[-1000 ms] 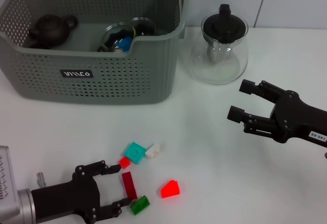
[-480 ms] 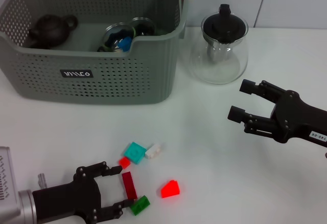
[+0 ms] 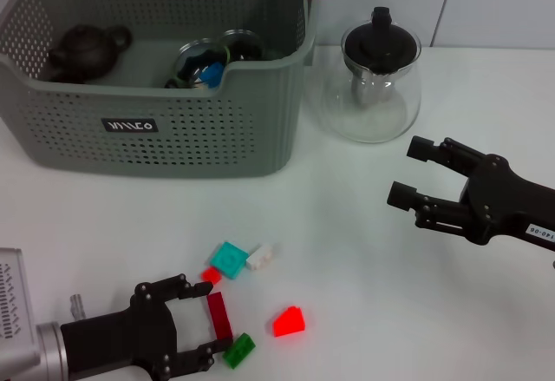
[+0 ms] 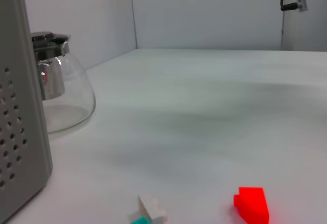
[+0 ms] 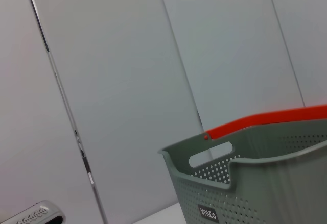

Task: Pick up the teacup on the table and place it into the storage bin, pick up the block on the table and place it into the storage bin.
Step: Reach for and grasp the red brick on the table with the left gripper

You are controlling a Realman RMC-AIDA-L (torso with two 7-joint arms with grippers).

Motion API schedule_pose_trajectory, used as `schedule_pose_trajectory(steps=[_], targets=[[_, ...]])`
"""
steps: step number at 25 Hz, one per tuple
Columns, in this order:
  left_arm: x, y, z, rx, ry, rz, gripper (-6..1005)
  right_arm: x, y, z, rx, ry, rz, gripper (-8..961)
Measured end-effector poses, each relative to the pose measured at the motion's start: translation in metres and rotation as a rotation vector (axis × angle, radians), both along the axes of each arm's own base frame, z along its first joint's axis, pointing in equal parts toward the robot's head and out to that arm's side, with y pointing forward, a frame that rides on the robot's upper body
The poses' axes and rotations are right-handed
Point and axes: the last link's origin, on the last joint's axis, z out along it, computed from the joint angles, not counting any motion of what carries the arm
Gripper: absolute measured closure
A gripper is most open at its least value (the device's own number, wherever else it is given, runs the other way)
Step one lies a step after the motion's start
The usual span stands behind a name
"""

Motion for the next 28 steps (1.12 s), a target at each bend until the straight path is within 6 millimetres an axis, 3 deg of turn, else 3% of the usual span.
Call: schedule_pose_trajectory(steps=[28], targets=[[0.0017,0.0003,-0.0027,-0.007,-0.005,-0.002,184,0.0024,-0.0015,0.0007,0.0,-0.003,-0.006,9]])
